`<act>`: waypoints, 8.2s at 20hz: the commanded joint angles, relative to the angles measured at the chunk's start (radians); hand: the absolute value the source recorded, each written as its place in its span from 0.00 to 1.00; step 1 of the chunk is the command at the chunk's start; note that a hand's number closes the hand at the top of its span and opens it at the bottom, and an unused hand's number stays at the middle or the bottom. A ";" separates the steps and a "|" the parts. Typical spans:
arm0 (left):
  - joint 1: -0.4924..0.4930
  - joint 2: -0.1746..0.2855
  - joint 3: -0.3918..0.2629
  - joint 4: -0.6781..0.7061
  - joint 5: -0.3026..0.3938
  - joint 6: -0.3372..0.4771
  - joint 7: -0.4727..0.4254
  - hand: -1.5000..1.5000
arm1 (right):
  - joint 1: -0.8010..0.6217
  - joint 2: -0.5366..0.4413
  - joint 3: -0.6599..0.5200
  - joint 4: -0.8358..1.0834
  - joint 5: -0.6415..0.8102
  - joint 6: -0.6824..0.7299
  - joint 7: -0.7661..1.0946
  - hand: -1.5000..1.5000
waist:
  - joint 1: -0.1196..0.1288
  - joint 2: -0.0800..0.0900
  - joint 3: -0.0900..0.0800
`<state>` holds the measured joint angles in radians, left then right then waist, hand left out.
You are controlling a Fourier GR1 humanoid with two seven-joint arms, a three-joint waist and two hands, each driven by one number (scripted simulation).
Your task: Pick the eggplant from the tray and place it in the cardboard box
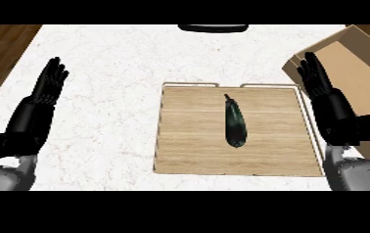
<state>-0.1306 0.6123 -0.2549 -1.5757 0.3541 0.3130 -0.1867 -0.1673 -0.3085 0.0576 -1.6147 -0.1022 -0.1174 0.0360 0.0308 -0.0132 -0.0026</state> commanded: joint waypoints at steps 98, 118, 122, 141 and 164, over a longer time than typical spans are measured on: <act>-0.002 -0.314 0.217 -0.042 -0.083 -0.084 0.363 0.50 | -0.366 0.224 0.273 0.264 0.601 0.367 1.130 0.00 | -0.030 0.013 0.002; 0.009 -0.373 0.283 -0.005 -0.106 -0.173 0.329 0.50 | -0.281 0.221 0.318 0.302 0.807 0.380 0.892 1.00 | -0.030 0.013 0.002; 0.039 -0.421 0.244 -0.067 -0.162 -0.142 0.352 0.50 | -0.350 0.246 0.266 0.366 0.856 0.376 0.857 1.00 | -0.027 0.013 0.003; 0.069 -0.400 0.276 -0.106 -0.153 -0.143 0.378 0.50 | 0.045 -0.172 0.745 -0.684 1.043 0.402 0.429 1.00 | -0.052 0.006 0.003; -0.044 -0.464 0.247 -0.051 -0.214 -0.098 0.417 0.50 | -0.145 -0.147 -0.252 -0.465 0.632 0.454 0.412 1.00 | -0.034 0.015 0.003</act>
<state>-0.1011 0.1808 0.0150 -1.6611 0.1811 0.1671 0.2053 -0.2849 -0.4325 -0.0729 -2.2049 0.5940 0.3490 0.5335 -0.0023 -0.0001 0.0000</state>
